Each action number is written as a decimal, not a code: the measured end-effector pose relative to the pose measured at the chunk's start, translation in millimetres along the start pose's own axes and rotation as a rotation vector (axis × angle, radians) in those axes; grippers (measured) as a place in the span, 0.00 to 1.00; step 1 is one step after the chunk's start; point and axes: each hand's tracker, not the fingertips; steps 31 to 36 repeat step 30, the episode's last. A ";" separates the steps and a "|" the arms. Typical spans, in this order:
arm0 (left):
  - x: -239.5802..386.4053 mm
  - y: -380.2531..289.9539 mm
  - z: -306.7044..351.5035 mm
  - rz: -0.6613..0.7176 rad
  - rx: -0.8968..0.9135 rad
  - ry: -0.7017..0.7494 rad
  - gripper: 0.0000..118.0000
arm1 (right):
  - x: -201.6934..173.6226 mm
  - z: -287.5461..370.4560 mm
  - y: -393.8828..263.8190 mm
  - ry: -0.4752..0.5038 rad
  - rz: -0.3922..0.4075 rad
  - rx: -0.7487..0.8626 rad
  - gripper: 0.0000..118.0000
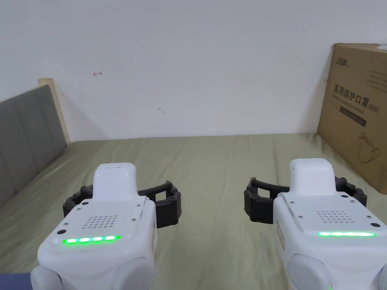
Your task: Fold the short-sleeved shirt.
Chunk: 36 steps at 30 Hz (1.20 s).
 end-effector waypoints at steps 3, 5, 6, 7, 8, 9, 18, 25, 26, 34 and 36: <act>-2.5 -3.3 3.8 0.018 0.013 0.011 0.97 | 0.2 -0.5 -0.4 0.001 0.005 -0.003 0.98; -3.8 -3.4 0.4 0.005 -0.001 0.001 0.97 | 0.7 -0.9 -1.1 0.001 0.005 -0.006 0.98; -2.4 -3.6 -0.8 -0.003 -0.004 0.005 0.97 | 0.9 -0.9 -1.6 0.001 0.005 -0.006 0.98; -1.0 -4.8 -1.3 -0.013 -0.004 0.010 0.97 | 0.9 -0.6 -1.9 -0.001 0.004 -0.005 0.98; 0.6 -6.3 -1.1 -0.027 0.000 0.015 0.97 | 0.5 0.5 -2.1 -0.003 0.004 -0.003 0.98; 2.0 -8.2 -0.1 -0.040 0.006 0.016 0.97 | 0.2 0.9 -2.1 -0.003 0.004 -0.001 0.98; 4.5 -4.9 -2.6 -0.008 -0.041 0.011 0.98 | -0.2 -0.7 -6.5 0.003 0.017 -0.016 0.98; 3.2 -5.8 -1.7 -0.039 -0.021 -0.018 0.98 | -1.1 0.1 -8.5 0.009 0.016 -0.019 0.98; 3.7 -5.6 -0.9 -0.041 -0.021 -0.023 0.98 | -1.2 -0.1 -8.3 0.011 0.015 -0.020 0.98; 7.3 -6.9 3.8 -0.051 -0.004 -0.020 0.98 | -1.3 0.1 -7.9 0.013 0.015 -0.016 0.98; 7.3 -6.9 3.8 -0.051 -0.004 -0.020 0.98 | -1.3 0.1 -7.9 0.013 0.015 -0.016 0.98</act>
